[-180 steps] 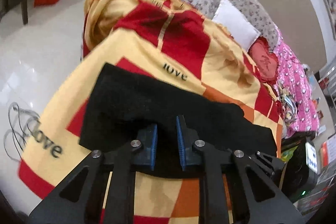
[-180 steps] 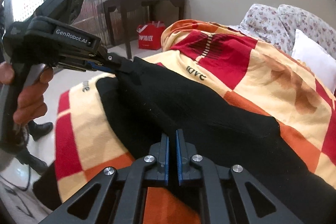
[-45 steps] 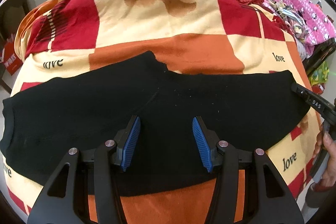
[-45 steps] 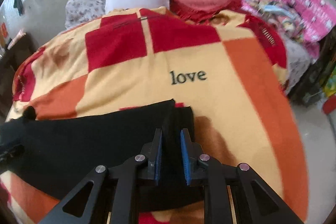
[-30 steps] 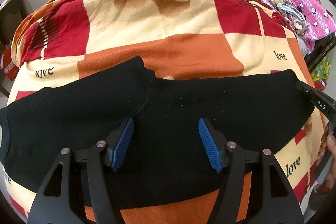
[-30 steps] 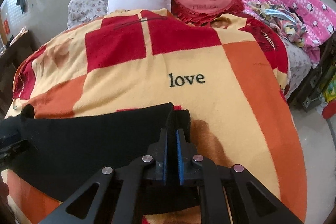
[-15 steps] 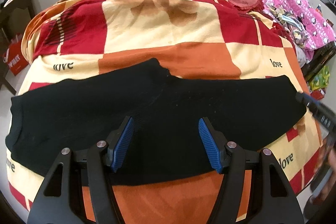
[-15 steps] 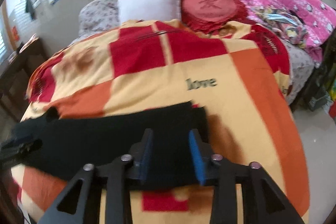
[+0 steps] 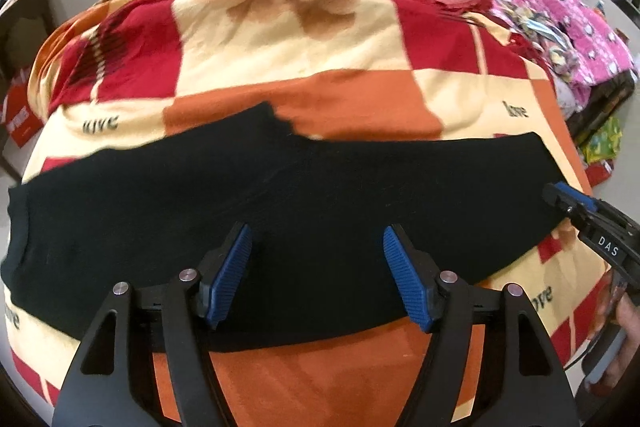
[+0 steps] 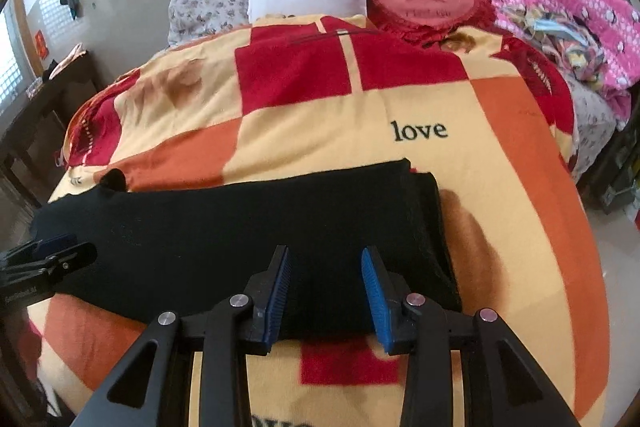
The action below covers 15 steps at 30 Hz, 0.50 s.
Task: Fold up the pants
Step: 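Open the right gripper and lift both grippers off the pants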
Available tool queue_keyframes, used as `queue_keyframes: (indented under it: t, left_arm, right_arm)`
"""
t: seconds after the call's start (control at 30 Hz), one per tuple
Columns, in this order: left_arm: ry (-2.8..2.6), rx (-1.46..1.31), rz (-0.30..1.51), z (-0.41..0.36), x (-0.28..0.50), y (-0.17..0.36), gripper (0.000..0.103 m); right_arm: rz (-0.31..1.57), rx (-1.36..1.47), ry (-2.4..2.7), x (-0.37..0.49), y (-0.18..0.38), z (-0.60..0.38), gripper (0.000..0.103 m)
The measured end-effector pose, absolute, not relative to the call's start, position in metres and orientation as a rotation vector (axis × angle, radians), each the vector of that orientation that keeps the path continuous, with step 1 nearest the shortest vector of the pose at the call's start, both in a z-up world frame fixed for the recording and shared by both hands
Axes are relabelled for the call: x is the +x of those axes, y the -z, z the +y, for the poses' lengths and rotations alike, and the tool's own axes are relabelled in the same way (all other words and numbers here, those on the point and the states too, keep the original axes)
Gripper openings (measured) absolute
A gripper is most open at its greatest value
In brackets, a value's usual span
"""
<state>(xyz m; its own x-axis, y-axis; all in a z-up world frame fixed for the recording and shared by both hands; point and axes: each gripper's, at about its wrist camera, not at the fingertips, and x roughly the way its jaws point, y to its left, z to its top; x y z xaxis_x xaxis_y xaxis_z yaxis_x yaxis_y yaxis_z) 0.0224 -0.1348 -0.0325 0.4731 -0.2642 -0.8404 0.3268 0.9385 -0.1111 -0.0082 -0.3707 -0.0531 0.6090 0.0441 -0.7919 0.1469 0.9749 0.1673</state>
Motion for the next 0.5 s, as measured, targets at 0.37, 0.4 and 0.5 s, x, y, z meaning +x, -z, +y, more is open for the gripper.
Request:
queue_keyframes:
  t: [0.37, 0.4, 0.5]
  left_arm:
    - [0.44, 0.208, 1.044, -0.183, 0.023, 0.025, 0.069]
    - [0.451, 0.213, 1.044, -0.186, 0.023, 0.024, 0.069]
    - [0.486, 0.209, 1.055, -0.195, 0.023, 0.022, 0.069]
  right_arm:
    - [1.176, 0.15, -0.065, 0.01, 0.045, -0.379, 0.035]
    - [1.216, 0.128, -0.096, 0.015, 0.045, -0.375, 0.035]
    - [1.31, 0.041, -0.165, 0.028, 0.046, -0.362, 0.035]
